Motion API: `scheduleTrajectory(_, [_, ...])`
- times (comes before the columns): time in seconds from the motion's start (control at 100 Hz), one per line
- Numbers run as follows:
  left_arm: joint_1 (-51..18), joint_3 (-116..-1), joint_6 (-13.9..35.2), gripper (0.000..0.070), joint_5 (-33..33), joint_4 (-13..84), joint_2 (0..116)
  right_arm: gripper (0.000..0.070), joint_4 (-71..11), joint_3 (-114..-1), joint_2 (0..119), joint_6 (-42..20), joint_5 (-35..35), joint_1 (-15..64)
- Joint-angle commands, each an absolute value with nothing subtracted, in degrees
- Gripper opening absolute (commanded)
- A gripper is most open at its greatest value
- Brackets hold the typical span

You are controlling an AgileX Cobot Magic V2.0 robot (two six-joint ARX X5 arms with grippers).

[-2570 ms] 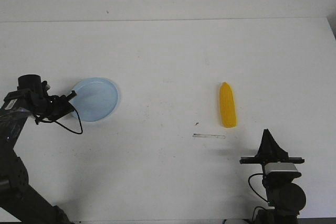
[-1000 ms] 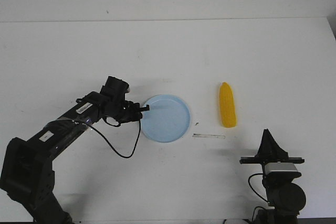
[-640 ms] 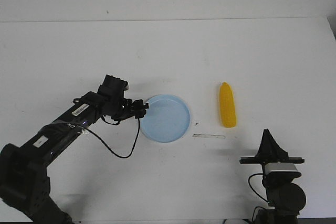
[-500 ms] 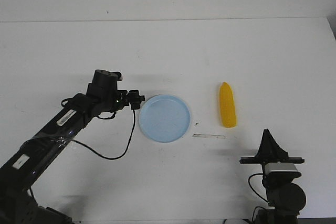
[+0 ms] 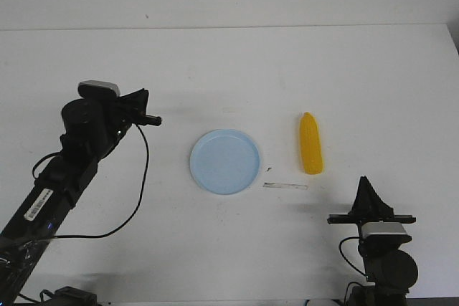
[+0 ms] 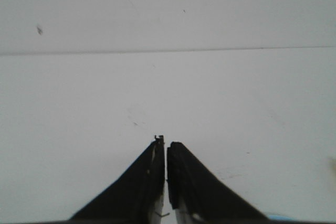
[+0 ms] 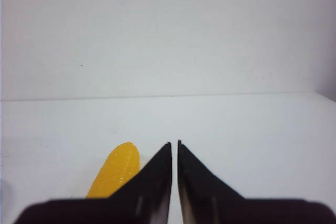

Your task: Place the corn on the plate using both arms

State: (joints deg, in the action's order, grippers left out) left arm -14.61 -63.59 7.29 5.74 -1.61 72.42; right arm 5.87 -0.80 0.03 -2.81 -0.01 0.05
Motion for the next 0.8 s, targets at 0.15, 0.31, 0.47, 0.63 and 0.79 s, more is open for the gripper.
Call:
scheduleTrajectory(0.15, [-9.61,-51.46,-3.88,0.0001,5.56,-12.97,64.53,0.0017,6.44,-0.73,0.05,-2.7,-0.01,0.1])
scheduleTrajectory(0.31, [-5.93,-41.78,-3.6,0.0001,5.56,-16.23,56.18,0.0017,6.42,-0.73,0.05,-2.7,-0.01,0.1])
scheduleTrajectory(0.47, [-4.4,-32.82,-3.62,0.0001,5.56,-16.56,48.16,0.0017,6.42,-0.73,0.05,-2.7,-0.01,0.1])
scheduleTrajectory(0.63, [-4.4,-24.53,-3.62,0.0001,5.56,-16.43,39.94,0.0017,6.44,-0.73,0.05,-2.7,-0.01,0.1])
scheduleTrajectory(0.79, [-4.4,-21.89,-3.64,0.0001,5.52,-13.76,32.38,0.0017,6.44,-0.73,0.05,-2.7,-0.01,0.1])
